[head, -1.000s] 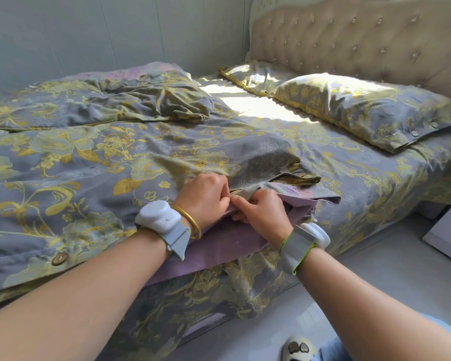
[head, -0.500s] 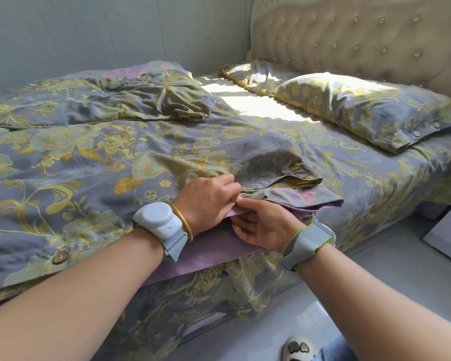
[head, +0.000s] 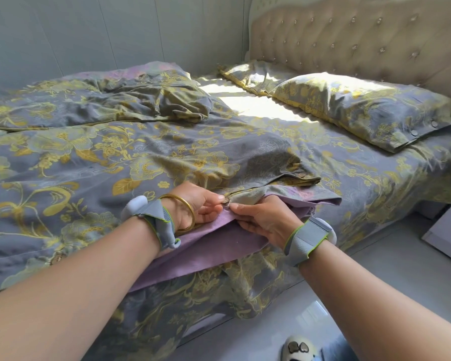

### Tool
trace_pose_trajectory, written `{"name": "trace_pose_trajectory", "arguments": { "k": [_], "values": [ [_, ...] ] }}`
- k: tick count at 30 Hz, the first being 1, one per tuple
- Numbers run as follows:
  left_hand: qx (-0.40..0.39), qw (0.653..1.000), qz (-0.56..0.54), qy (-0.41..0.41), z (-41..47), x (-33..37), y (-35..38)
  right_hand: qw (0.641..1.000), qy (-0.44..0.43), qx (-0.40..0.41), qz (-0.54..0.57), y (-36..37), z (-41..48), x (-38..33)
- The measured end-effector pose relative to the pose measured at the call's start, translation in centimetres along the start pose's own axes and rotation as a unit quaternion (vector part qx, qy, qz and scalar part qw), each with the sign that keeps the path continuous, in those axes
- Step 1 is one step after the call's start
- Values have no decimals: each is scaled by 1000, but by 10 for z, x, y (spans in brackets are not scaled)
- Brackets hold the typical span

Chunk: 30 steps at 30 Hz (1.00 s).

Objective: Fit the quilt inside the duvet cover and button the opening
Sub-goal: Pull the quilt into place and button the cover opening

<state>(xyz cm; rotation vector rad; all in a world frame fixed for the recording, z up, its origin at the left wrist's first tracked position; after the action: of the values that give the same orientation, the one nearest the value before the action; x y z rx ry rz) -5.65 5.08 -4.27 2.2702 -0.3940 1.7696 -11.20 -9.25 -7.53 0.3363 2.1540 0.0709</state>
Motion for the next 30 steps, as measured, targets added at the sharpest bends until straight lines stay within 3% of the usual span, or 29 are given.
{"name": "trace_pose_trajectory", "arguments": {
  "k": [3, 6, 8, 10, 11, 12, 18, 23, 27, 30],
  "values": [
    [-4, 1000, -8, 2, 1, 0, -1, 1000, 2, 1, 2, 3, 1, 1],
    [-43, 978, 164, 119, 0, 3, 2, 999, 24, 9, 41, 5, 5, 3],
    [-78, 909, 351, 213, -4, 6, 6, 998, 30, 25, 46, 4, 7, 3],
    [-90, 788, 538, 285, -6, 3, 11, 998, 33, 31, 37, 1, 5, 3],
    [-89, 743, 583, 317, -8, 0, 14, 998, 39, 29, 34, -1, 4, 3],
    [-88, 724, 595, 339, -10, -2, 16, 998, 46, 30, 34, -4, 3, 4],
    [-102, 705, 590, 380, -9, -5, 16, 981, 48, 109, 154, -31, 4, 2],
    [-102, 687, 560, 452, -15, -5, 17, 928, -87, 279, 231, -58, 10, -16],
    [-95, 690, 559, 450, -14, -7, 15, 921, -9, 180, 346, -54, 13, -4],
    [-110, 695, 567, 429, -12, -12, 16, 963, 29, 96, 249, -41, 10, 7]
  ]
}}
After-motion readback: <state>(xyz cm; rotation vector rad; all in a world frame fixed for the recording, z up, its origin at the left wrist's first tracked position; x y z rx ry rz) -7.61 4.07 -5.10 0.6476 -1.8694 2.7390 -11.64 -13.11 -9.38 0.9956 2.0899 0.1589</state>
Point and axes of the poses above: each hand's wrist, its own z-axis towards the middle knuckle, its own y-axis out of the palm, x = y × z, the point moved 2 cm from there along z, towards the middle knuckle, and after that the axes turned 13 degrees about y, right-handed, at the moved point
